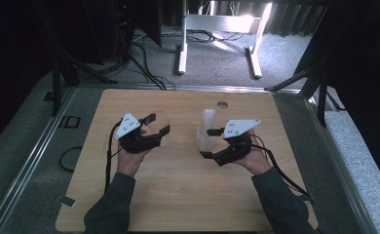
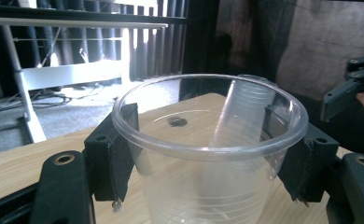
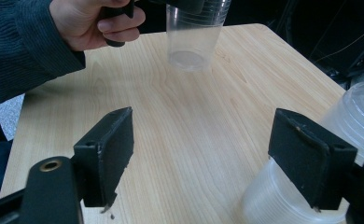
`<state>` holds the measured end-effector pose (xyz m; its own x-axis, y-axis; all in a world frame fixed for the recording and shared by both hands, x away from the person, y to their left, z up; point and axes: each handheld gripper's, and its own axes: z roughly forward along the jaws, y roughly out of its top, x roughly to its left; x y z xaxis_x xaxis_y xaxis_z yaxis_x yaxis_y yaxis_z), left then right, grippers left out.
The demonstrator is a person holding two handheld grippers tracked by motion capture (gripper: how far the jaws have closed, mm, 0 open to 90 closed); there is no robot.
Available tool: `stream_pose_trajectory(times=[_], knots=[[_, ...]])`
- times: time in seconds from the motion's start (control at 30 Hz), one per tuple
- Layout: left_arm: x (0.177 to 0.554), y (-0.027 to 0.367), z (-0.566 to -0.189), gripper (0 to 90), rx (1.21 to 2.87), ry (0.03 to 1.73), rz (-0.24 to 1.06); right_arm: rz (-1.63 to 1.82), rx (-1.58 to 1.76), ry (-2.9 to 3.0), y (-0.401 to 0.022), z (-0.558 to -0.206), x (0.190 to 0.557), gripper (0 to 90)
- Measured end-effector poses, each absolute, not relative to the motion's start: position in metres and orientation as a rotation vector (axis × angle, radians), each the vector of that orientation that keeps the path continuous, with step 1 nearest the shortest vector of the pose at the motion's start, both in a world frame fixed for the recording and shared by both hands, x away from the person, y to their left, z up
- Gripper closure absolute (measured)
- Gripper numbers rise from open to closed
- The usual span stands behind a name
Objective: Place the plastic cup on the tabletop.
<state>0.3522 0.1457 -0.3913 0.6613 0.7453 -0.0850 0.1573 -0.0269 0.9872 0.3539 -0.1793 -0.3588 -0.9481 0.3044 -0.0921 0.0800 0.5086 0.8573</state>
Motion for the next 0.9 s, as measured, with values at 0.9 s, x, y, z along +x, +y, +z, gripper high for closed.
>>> stream_pose_trajectory(times=[0.9], knots=[[0.359, 0.164, -0.408, 29.4, 1.476, 0.917, 0.646, 1.426, 0.353, 2.516, -0.186, -0.364, 0.353, 22.0]])
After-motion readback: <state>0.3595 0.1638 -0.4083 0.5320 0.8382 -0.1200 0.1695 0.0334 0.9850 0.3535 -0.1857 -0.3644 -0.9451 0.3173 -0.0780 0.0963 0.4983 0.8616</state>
